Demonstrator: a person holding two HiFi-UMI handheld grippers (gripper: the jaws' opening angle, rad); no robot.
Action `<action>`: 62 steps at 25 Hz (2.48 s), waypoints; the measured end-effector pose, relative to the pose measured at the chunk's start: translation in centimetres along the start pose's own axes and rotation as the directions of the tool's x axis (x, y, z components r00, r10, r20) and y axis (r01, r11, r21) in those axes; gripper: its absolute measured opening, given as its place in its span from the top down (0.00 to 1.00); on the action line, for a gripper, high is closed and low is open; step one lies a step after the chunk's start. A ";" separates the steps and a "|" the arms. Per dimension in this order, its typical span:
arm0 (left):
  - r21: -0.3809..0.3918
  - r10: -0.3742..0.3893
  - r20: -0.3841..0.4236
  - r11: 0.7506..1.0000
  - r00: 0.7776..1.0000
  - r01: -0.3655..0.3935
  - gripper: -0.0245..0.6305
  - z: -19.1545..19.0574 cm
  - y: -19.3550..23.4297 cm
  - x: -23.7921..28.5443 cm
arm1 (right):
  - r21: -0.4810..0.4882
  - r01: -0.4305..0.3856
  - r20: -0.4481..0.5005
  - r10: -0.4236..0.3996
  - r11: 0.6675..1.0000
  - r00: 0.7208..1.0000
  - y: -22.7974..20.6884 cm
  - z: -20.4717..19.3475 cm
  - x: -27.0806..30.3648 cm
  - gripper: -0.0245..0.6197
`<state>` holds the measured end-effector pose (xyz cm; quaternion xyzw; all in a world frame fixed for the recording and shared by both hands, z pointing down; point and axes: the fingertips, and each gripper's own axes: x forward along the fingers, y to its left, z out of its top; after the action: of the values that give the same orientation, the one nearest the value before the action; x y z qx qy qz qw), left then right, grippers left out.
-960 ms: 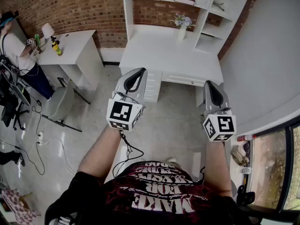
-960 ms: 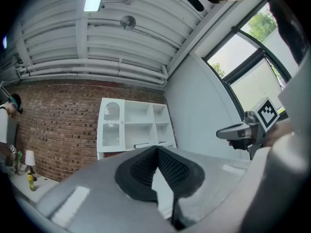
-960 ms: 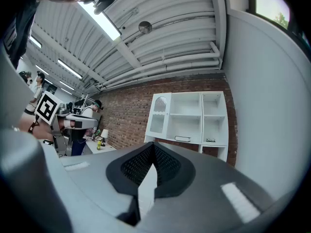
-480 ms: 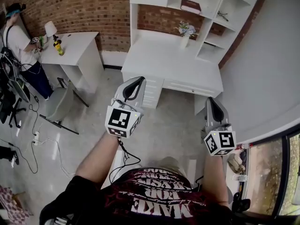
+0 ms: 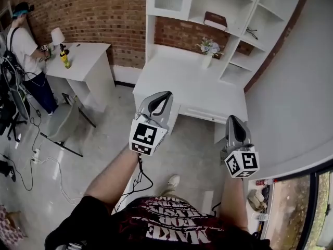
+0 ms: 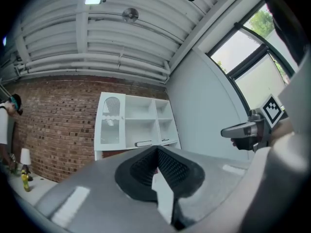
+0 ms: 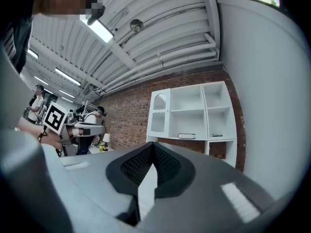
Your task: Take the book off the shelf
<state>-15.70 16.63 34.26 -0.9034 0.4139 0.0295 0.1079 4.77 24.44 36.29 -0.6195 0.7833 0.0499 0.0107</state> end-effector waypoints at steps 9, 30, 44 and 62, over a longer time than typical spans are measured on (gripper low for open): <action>-0.086 -0.009 -0.071 0.996 0.997 0.003 0.96 -4.5 0.5 6.2 | -0.007 -0.022 -0.035 0.022 1.000 0.999 -5.0 -2.3 5.0 0.93; -0.032 0.034 -0.107 0.999 0.994 -0.038 0.96 -6.5 0.6 19.0 | 0.013 -0.144 -0.028 0.144 0.990 0.989 -13.9 -4.2 14.1 0.93; -0.032 0.063 -0.147 0.997 0.987 -0.069 0.96 -9.2 4.8 22.4 | 0.046 -0.173 -0.023 0.174 0.984 0.985 -14.9 -5.3 20.5 0.93; -0.099 -0.072 -0.123 0.993 0.990 0.059 0.96 -12.5 11.3 36.6 | 0.015 -0.055 -0.041 0.055 0.998 0.998 -20.4 -5.3 33.3 0.93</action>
<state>-0.65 -20.41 39.32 -0.9207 0.3881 -0.0117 0.0390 17.10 -12.97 37.66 -0.5986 0.8004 0.0316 -0.0026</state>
